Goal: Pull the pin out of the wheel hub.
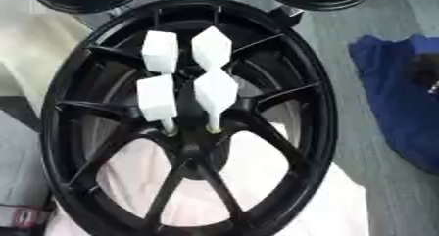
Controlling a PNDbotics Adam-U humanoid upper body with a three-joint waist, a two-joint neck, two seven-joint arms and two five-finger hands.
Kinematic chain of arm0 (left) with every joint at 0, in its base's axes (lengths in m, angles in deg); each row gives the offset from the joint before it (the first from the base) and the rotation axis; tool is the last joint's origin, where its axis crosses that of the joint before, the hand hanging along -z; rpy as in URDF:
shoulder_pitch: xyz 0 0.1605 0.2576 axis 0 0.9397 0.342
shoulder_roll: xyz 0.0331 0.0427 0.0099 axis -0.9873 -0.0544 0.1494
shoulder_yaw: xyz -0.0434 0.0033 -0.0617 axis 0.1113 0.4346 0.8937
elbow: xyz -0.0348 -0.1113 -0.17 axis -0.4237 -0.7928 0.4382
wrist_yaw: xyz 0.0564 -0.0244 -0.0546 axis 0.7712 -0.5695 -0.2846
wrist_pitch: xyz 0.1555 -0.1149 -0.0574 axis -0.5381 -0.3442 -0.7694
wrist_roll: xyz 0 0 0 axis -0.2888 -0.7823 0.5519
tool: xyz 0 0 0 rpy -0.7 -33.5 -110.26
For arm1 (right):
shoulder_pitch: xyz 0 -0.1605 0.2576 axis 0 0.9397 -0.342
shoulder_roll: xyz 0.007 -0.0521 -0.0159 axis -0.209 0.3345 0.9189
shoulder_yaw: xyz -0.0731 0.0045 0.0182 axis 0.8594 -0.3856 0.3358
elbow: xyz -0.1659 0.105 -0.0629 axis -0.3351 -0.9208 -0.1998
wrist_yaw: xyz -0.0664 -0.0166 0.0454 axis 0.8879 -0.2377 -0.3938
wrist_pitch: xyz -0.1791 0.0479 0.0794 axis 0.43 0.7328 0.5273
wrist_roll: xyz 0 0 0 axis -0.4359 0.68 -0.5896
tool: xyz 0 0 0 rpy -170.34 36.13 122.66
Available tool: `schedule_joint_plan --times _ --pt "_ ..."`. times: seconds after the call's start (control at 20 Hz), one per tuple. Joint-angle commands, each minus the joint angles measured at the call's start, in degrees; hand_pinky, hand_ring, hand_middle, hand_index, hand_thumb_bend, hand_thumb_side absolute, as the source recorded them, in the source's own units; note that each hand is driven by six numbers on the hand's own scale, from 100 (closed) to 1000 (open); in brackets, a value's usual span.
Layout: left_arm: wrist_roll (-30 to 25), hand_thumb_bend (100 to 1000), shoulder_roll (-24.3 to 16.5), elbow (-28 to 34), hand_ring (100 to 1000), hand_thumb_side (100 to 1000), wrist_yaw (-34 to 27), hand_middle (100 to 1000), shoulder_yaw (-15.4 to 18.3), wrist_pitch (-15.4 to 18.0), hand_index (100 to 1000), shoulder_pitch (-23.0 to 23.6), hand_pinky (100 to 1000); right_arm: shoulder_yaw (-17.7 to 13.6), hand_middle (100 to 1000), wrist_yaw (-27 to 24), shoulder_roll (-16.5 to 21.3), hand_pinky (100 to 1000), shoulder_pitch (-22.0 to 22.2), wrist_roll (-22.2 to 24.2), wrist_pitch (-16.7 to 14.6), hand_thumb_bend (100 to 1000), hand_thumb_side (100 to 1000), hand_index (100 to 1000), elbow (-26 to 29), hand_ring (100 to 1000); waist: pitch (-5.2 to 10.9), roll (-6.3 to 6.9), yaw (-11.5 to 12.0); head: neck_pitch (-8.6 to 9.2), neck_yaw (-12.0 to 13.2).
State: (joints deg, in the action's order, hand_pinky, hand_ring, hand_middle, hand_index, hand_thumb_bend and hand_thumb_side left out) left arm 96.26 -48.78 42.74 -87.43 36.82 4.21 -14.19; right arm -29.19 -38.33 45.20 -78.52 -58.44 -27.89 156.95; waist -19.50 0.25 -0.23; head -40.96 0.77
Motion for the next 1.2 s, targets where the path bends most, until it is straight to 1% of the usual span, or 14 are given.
schedule_joint_plan --times 0.05,0.2,0.4,0.55,0.65,0.8,0.9,1.0,1.2 --pt "0.3 227 -3.4 3.7 690 820 -0.5 652 -0.1 -1.7 748 0.3 860 -1.3 667 0.3 5.4 812 0.3 0.4 -2.6 100 582 719 1.4 707 0.63 0.02 0.0 0.39 -0.2" --pt "0.5 230 -4.8 5.9 691 812 -0.1 652 -0.3 -2.6 749 0.5 859 -1.9 672 1.4 9.5 813 0.1 0.7 -4.4 100 564 723 1.4 713 0.48 -0.05 -0.2 0.87 -0.3" --pt "-0.1 234 -5.3 6.4 691 811 0.1 652 -1.0 -2.2 749 -0.5 859 -2.1 682 5.2 16.8 817 -2.9 1.9 -6.4 100 525 733 1.4 726 0.42 -0.29 -0.5 2.01 -1.0" --pt "-0.8 237 -5.6 6.4 691 809 0.1 652 -1.4 -2.0 750 -0.9 859 -1.9 692 8.0 23.3 821 -6.2 4.8 -6.5 100 509 742 1.4 739 0.55 -0.60 -0.4 2.79 -1.6" --pt "-1.2 238 -5.7 6.4 691 810 0.0 652 -1.5 -1.9 750 -1.0 859 -2.0 703 9.9 27.1 826 -8.4 6.8 -6.5 100 499 751 1.4 750 0.62 -0.87 -0.2 3.11 -1.9" --pt "-1.6 236 -6.0 6.4 691 810 0.0 652 -1.7 -1.8 749 -1.1 859 -1.6 717 13.7 32.2 832 -11.6 11.0 -7.1 100 498 764 1.4 767 0.68 -1.43 0.1 3.28 -2.6" --pt "-1.8 237 -6.1 6.4 691 811 0.0 652 -1.9 -1.7 749 -1.2 858 -0.7 730 15.8 34.8 838 -14.1 14.1 -7.9 122 485 774 1.4 780 0.60 -1.81 0.4 3.45 -3.1" --pt "-2.1 237 -6.1 6.4 691 812 0.1 652 -2.1 -1.5 749 -1.3 858 0.9 740 17.7 36.8 841 -16.7 17.2 -9.4 143 479 782 1.4 792 0.37 -2.16 0.7 3.72 -3.7" --pt "-2.4 235 -6.1 6.4 690 815 0.2 651 -2.4 -1.4 749 -1.5 858 4.6 749 20.1 39.1 845 -20.9 22.7 -12.8 193 456 789 1.4 803 -0.13 -2.84 1.4 4.22 -5.1"
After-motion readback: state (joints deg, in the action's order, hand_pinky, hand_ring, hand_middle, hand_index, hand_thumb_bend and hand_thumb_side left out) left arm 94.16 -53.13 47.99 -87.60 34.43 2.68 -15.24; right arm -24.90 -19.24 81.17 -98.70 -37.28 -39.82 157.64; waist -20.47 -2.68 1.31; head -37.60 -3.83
